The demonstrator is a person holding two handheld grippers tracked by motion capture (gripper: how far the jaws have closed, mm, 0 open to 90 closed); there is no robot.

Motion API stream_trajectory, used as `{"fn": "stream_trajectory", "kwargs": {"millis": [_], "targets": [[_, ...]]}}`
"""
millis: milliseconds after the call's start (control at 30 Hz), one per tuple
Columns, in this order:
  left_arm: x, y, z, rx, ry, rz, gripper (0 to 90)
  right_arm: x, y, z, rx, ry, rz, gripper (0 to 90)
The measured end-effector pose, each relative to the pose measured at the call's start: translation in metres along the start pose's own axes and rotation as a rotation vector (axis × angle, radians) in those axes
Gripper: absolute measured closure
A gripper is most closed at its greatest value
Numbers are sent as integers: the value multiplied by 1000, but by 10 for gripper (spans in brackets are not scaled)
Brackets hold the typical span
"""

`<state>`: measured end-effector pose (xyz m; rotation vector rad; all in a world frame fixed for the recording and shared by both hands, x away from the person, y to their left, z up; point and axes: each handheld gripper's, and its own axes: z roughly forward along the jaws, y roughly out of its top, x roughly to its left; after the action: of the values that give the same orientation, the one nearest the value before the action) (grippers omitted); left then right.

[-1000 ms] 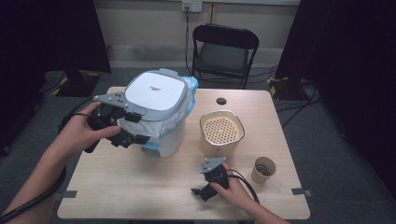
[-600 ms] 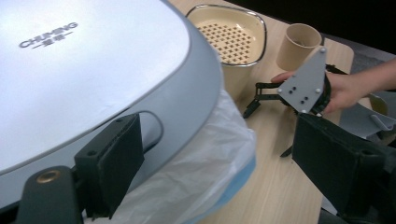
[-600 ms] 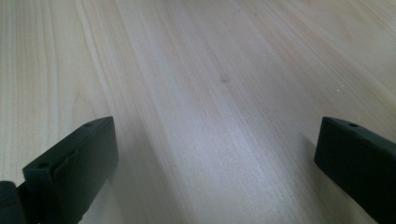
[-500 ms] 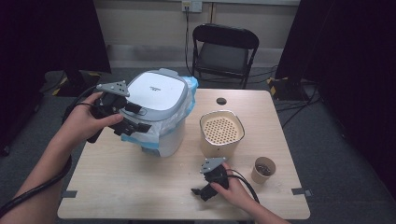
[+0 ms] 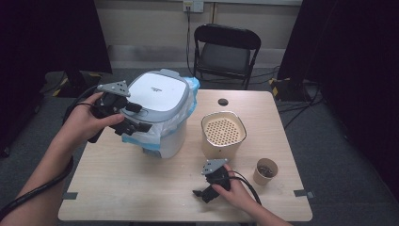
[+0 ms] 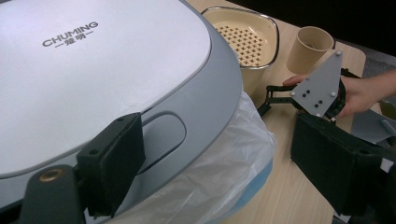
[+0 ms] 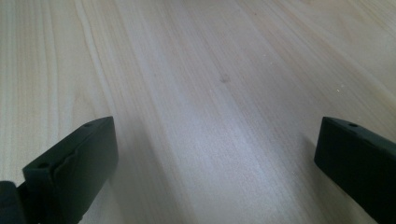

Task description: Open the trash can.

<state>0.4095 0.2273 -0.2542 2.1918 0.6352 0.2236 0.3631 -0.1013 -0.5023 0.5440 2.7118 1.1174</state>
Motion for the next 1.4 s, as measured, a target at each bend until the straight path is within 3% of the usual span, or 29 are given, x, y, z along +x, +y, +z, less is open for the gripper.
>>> {"fn": "stream_trajectory", "kwargs": {"millis": [233, 333, 500, 533, 667, 967, 1400], "targets": [[-2, 0, 1, 10, -8, 2, 171, 0, 0, 0, 1, 0, 1, 0], [-4, 1, 1, 14, -34, 31, 176, 0, 0, 0, 1, 0, 1, 0], [-7, 0, 1, -5, -23, 34, 199, 0, 0, 0, 2, -2, 1, 0], [-9, -1, -2, -31, -38, 31, 196, 0, 0, 0, 1, -1, 4, 0], [-14, -4, -3, -39, -51, 40, 185, 0, 0, 0, 2, -3, 4, 0], [-36, -27, 11, -52, -100, 66, 172, 0, 0, 0, 1, -2, 3, 0], [-53, -58, 43, -75, -168, 63, 169, 0, 0, 0, -1, -5, 2, 0]]}}
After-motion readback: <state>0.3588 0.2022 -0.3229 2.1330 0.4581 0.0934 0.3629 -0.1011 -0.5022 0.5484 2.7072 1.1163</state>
